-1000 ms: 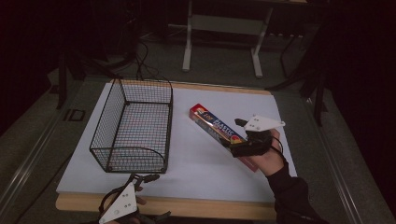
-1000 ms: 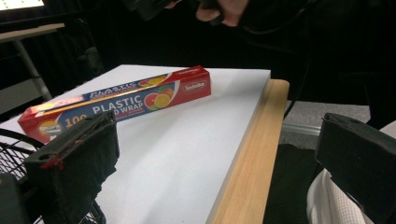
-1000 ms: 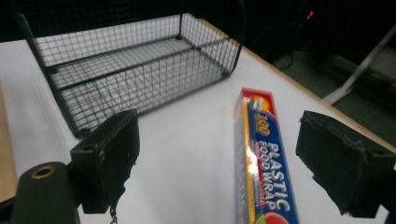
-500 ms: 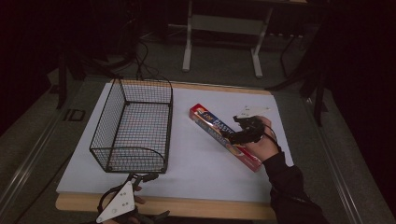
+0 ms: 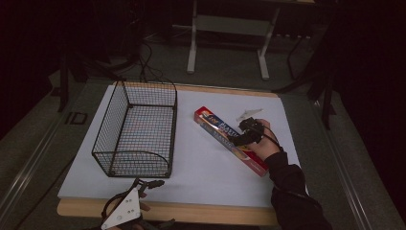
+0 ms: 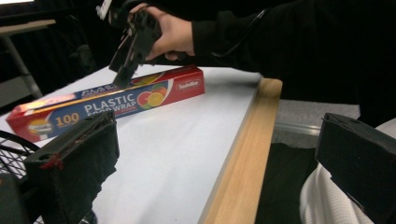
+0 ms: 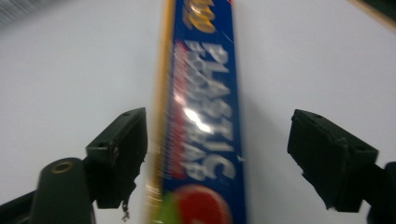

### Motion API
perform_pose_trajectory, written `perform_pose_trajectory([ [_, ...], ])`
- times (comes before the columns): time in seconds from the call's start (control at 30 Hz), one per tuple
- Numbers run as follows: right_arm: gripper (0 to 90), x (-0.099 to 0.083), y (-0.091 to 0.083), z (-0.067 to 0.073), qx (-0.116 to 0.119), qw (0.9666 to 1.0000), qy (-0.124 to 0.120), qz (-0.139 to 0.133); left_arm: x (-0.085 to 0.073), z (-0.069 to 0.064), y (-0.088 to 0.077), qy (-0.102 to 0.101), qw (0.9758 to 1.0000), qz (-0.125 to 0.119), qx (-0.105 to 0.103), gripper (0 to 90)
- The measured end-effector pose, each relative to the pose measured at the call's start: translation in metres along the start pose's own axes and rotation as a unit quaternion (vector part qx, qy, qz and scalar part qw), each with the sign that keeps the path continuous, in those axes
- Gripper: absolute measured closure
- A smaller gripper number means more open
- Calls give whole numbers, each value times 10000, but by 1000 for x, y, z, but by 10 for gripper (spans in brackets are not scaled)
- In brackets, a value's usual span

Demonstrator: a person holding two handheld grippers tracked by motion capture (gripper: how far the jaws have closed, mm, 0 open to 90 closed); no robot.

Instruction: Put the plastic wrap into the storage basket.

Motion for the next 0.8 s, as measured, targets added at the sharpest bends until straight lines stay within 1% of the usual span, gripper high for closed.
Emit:
perform_pose_trajectory([
  [0.03, 199, -1, 1, -1, 183, 9996, 198, -35, 0, 0, 0, 51, 10000, 17, 33, 2],
  [0.07, 196, -2, 1, -2, 133, 9998, 174, -12, -1, 0, 1, 18, 10000, 14, -24, 2],
  [0.1, 198, -2, 0, -3, 166, 9997, 194, -9, -1, -1, 1, 3, 10000, 25, -34, 2],
  [0.13, 198, -2, 1, -2, 278, 9993, 266, -6, -1, -2, 2, 42, 10000, 45, -46, 2],
  [0.17, 193, -3, 3, -2, 289, 9992, 238, 101, -2, -3, 2, 96, 9999, 52, -70, 2],
  [0.2, 197, -3, 4, -2, 313, 9992, 214, 148, -3, -3, 3, 134, 9999, 95, -50, 2],
  [0.23, 198, -3, 6, 0, 379, 9988, 210, 217, -4, -3, 4, 122, 9998, 131, -79, 2],
  [0.27, 199, -3, 8, 0, 319, 9989, 151, 302, -4, -4, 4, 102, 9998, 113, -139, 2],
  [0.3, 224, -3, 10, 1, 368, 9987, 181, 299, -5, -3, 5, 122, 9998, 115, -107, 2],
  [0.33, 223, -4, 14, 2, 452, 9981, 174, 376, -5, -2, 5, 110, 9998, 137, -101, 2],
  [0.37, 220, -5, 17, 2, 390, 9978, 111, 530, -6, -2, 4, 67, 9998, 126, -138, 2],
  [0.4, 229, -4, 20, 4, 510, 9969, 186, 574, -6, -1, 4, 59, 9998, 143, -110, 2],
  [0.43, 229, -5, 23, 5, 585, 9957, 224, 687, -7, 0, 5, 82, 9998, 184, -86, 2],
  [0.47, 233, -5, 26, 4, 437, 9957, 111, 815, -8, 0, 5, 97, 9997, 182, -89, 2],
  [0.5, 250, -3, 28, 5, 544, 9948, 142, 845, -8, 0, 5, 109, 9997, 187, -78, 2],
  [0.53, 250, -1, 29, 5, 542, 9941, 128, 933, -8, 0, 5, 120, 9997, 204, -82, 2],
  [0.57, 250, 0, 31, 5, 489, 9930, 75, 1076, -8, -1, 5, 111, 9997, 194, -106, 2],
  [0.6, 250, 1, 32, 7, 604, 9903, 103, 1245, -8, -1, 6, 108, 9997, 196, -102, 2],
  [0.63, 252, 2, 35, 6, 494, 9896, 46, 1351, -8, -1, 6, 121, 9997, 203, -107, 2],
  [0.67, 263, 4, 36, 6, 471, 9887, -13, 1426, -8, -1, 5, 107, 9997, 189, -134, 2],
  [0.7, 264, 6, 37, 7, 553, 9873, 7, 1487, -8, -1, 5, 103, 9997, 186, -118, 2],
  [0.73, 265, 7, 39, 7, 514, 9859, 17, 1595, -8, -1, 5, 124, 9997, 192, -101, 2],
  [0.77, 264, 7, 41, 8, 527, 9834, 8, 1734, -8, -1, 5, 121, 9997, 193, -116, 2],
  [0.8, 265, 7, 43, 10, 645, 9812, 9, 1821, -8, -1, 4, 122, 9997, 191, -98, 2],
])
Point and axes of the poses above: each handheld gripper's, and its own axes: y roughly forward along the jaws, x roughly out of its top, z roughly to its left, the point moved 7 cm from there along y, roughly forward along the jaws, and after that the axes turned 5 degrees about -y, right-handed, at the moved point
